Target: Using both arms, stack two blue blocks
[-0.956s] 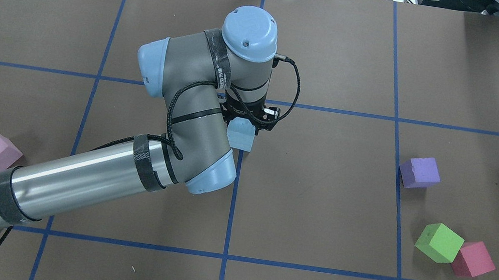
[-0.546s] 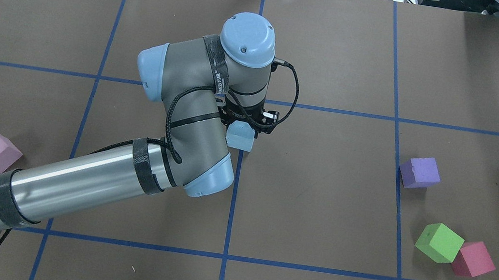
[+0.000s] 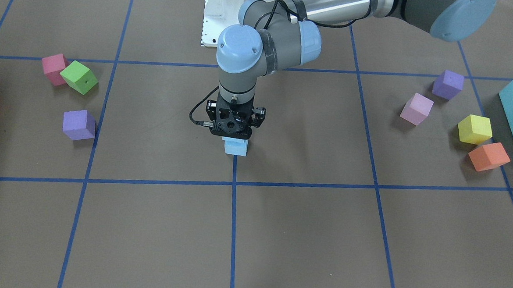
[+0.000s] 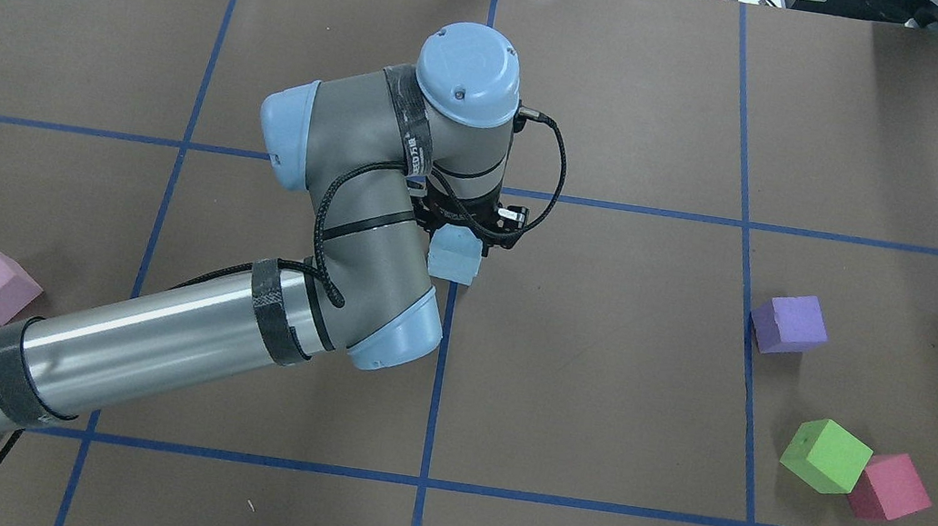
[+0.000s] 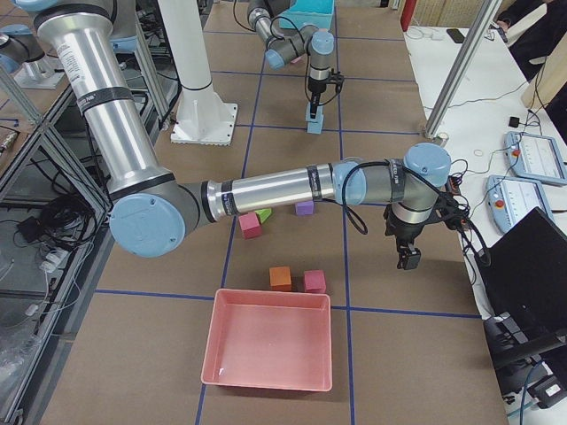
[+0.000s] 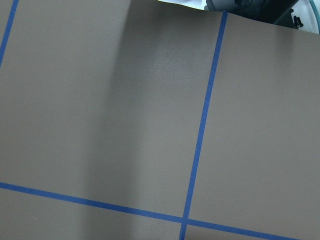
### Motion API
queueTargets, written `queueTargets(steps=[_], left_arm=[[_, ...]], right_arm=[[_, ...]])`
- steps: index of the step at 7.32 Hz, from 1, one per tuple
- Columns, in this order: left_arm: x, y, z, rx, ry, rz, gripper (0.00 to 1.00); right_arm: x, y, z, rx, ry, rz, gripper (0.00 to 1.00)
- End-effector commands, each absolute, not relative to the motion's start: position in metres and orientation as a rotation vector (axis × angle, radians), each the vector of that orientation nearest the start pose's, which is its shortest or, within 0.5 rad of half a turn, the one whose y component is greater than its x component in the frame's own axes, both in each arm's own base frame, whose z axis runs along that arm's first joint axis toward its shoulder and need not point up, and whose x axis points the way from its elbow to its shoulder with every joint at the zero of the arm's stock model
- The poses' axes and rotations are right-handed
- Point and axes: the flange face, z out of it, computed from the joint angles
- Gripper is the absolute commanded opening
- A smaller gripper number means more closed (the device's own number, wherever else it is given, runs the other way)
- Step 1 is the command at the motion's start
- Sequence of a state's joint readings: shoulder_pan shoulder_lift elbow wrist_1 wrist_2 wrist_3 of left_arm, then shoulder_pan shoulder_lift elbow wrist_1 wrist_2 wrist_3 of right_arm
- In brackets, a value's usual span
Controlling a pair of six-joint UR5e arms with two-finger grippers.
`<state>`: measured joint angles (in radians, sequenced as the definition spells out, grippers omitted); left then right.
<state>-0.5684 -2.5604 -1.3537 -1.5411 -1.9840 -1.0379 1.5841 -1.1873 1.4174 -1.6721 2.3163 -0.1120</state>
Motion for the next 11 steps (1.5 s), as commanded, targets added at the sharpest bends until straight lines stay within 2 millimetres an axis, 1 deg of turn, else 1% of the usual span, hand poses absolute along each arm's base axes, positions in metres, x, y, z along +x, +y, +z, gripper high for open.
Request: queueTargets(steps=[1,6,7,8,9,10,11], left_arm=[[0.599,-0.496,0.122,0.054,0.829,0.117,0.66],[0.602,-0.5,0.129,0.063,0.814,0.109,0.66],[0.605,-0.501,0.131,0.072,0.823,0.107,0.68],[0.606,-0.501,0.132,0.076,0.827,0.11,0.84],[0.606,-0.501,0.133,0.076,0.827,0.11,0.95],[0.605,-0.501,0.132,0.077,0.828,0.111,0.97],[0.604,-0.502,0.131,0.079,0.83,0.11,0.97]], right_arm=[[0.074,-0.648,0.527,0.169,-0.738,-0.143,1.0],[0.074,-0.649,0.525,0.173,-0.739,-0.143,1.0],[0.074,-0.649,0.525,0.173,-0.739,-0.143,1.0],[0.074,-0.649,0.525,0.172,-0.737,-0.144,1.0],[0.074,-0.649,0.525,0.172,-0.737,-0.144,1.0],[0.074,-0.649,0.524,0.173,-0.737,-0.145,1.0],[0.074,-0.65,0.524,0.173,-0.737,-0.145,1.0]])
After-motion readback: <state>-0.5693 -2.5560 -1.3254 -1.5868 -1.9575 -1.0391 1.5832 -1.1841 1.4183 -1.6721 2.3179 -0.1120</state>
